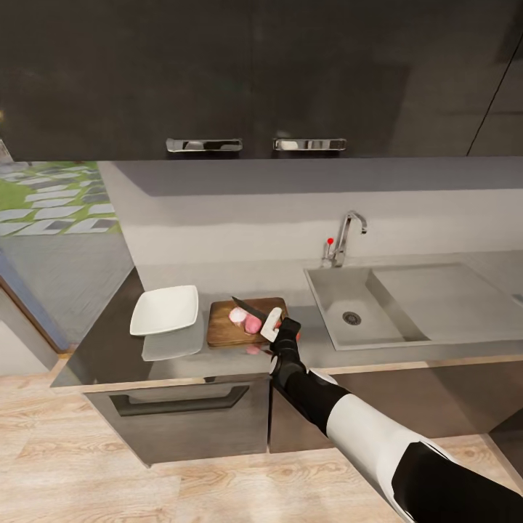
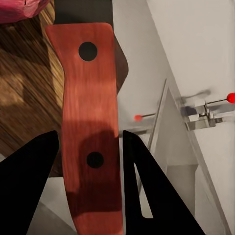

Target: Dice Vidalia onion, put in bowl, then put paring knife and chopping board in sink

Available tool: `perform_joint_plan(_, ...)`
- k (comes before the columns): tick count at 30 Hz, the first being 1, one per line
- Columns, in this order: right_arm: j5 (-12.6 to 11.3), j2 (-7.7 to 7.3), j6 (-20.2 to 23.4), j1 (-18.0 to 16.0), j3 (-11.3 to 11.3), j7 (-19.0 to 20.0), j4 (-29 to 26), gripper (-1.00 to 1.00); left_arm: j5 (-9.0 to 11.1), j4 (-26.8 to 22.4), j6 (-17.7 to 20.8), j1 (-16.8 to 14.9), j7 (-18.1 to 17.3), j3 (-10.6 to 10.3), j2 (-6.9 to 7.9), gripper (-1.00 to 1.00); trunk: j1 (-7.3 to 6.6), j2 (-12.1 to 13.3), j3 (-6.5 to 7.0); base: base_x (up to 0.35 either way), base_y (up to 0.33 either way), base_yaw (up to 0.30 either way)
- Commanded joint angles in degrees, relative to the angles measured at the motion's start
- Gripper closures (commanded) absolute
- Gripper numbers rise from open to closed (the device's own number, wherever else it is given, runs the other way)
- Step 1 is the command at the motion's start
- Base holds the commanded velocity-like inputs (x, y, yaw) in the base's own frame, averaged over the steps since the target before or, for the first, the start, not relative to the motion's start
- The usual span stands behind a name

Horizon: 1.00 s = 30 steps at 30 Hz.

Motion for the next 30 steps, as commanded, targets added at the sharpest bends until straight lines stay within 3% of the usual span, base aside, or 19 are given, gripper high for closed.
perform_joint_plan(1,-1.83,0.01,0.03,-0.03,0.47,-0.08,2.22,1.0,0.43,-0.14,-0.08,0.01,0.24,-0.5,0.06,-1.0,0.05,-0.08,-0.12,0.0,0.0,0.0)
perform_joint_plan(21,-1.83,0.01,0.03,-0.02,0.47,-0.08,2.21,1.0,0.43,-0.14,-0.03,0.01,0.24,-0.49,0.02,-1.0,0.05,-0.08,-0.12,0.002,0.001,0.0)
perform_joint_plan(30,-1.83,0.01,0.03,-0.06,0.46,-0.08,2.21,1.0,0.43,-0.13,0.0,0.01,0.24,-0.48,0.06,-1.0,0.05,-0.08,-0.12,0.138,0.176,0.0)
